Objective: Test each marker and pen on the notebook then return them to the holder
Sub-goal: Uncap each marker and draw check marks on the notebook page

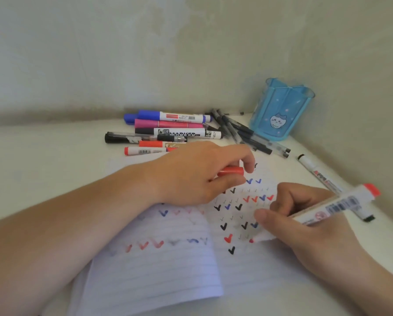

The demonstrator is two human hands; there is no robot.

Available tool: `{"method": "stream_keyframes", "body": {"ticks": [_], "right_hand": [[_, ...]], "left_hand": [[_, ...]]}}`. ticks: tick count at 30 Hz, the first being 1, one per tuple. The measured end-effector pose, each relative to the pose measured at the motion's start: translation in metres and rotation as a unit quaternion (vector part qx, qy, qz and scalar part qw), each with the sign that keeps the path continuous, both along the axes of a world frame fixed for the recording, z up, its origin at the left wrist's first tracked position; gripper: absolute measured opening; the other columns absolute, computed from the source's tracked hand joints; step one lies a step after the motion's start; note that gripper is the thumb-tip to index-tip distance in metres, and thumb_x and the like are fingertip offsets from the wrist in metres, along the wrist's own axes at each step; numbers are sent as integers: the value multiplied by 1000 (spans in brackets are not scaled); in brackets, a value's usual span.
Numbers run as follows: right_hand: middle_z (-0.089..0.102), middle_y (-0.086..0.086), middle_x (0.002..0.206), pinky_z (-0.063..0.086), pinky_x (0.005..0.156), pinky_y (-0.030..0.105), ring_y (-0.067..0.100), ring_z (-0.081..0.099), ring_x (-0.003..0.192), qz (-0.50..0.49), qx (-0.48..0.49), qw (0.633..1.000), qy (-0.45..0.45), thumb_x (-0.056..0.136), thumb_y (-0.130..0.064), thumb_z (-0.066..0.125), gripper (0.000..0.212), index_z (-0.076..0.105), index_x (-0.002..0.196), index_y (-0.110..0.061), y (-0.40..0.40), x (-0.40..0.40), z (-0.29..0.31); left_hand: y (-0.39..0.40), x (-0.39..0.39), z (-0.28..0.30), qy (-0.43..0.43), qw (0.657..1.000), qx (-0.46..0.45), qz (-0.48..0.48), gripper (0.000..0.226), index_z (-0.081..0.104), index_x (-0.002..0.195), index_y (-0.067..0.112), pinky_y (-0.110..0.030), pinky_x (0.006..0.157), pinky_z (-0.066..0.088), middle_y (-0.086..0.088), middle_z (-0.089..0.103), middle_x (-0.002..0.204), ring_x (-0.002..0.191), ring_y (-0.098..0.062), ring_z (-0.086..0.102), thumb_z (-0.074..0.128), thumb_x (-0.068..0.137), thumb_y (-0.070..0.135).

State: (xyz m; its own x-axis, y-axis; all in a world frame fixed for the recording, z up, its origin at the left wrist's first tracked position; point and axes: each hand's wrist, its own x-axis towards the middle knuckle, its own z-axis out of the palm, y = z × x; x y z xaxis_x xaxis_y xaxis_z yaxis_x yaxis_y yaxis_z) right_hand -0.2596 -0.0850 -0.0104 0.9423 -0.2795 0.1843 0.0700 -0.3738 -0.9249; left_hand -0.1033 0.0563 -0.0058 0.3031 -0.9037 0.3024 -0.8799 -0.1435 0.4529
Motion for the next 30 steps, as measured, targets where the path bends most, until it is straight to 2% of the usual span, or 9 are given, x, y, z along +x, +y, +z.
{"method": "stream_keyframes", "body": {"ticks": [4, 6, 9, 13, 16, 21, 24, 27, 30], "right_hand": [[47, -6, 38, 21, 38, 15, 6, 27, 39, 22, -58, 998, 3, 64, -31, 74, 39, 43, 48, -11, 5, 0, 1], [49, -8, 38, 21, 38, 12, 3, 27, 38, 32, -74, 997, 15, 66, -21, 74, 36, 45, 47, -12, 6, 1, 1], [44, -4, 40, 21, 38, 13, 4, 28, 38, 48, -93, 994, 23, 65, -23, 74, 37, 44, 45, -15, 7, 0, 2], [37, -3, 41, 20, 39, 12, 3, 27, 38, 21, -107, 994, 24, 65, -23, 70, 36, 43, 50, -5, 3, 0, -1], [48, -10, 41, 21, 38, 15, 5, 30, 39, -2, -91, 996, 3, 66, -21, 78, 41, 43, 52, -7, 5, 2, 2], [45, -7, 44, 26, 44, 19, 15, 30, 42, -34, 92, 990, -101, 54, -47, 87, 44, 55, 67, -20, -9, 8, 14], [56, 6, 55, 28, 53, 35, 22, 43, 50, -12, 132, 984, -120, 71, -27, 73, 9, 67, 73, -21, -21, 8, 14], [59, 15, 56, 25, 49, 31, 25, 46, 46, -22, 134, 983, -125, 76, -10, 47, 24, 68, 72, -20, -25, 6, 11], [60, 16, 56, 26, 43, 35, 25, 45, 44, -17, 143, 982, -125, 75, -11, 49, 18, 64, 74, -21, -23, 7, 12]], "left_hand": [[-4, 1, -4, 24, 1000, -19, 7, 22, 55, 114, 34, -2, 78, 37, 20, 69, 97, 90, 10, 59, 61, 93, 32], [-5, 1, -4, 36, 999, -23, 1, 23, 57, 114, 32, -8, 85, 44, 23, 68, 92, 91, 17, 59, 63, 92, 27], [-5, 1, -3, 40, 999, -31, -4, 24, 58, 113, 30, -23, 89, 50, 24, 70, 87, 89, 17, 61, 65, 91, 23], [-5, 1, -3, 74, 996, -39, -7, 24, 59, 110, 27, -22, 83, 53, 14, 74, 96, 86, 11, 66, 67, 89, 19], [-5, 1, -2, 120, 992, -45, -11, 23, 59, 105, 22, -13, 72, 53, 7, 74, 94, 78, 3, 70, 67, 88, 8], [-6, 0, -2, 198, 978, -63, -9, 18, 59, 103, 14, -28, 73, 60, 6, 74, 93, 82, -2, 72, 67, 88, 8], [-7, -2, -1, 206, 975, -86, -13, 14, 59, 102, 15, -26, 68, 60, 6, 73, 88, 79, -3, 71, 66, 90, 11], [-6, -6, 3, 184, 976, -112, -17, 14, 58, 100, 24, -14, 63, 51, 9, 69, 83, 75, -3, 68, 67, 89, 21], [-5, -9, 2, 190, 971, -141, -21, 14, 58, 98, 23, -24, 63, 55, 7, 69, 83, 70, -9, 68, 68, 89, 21]]}}
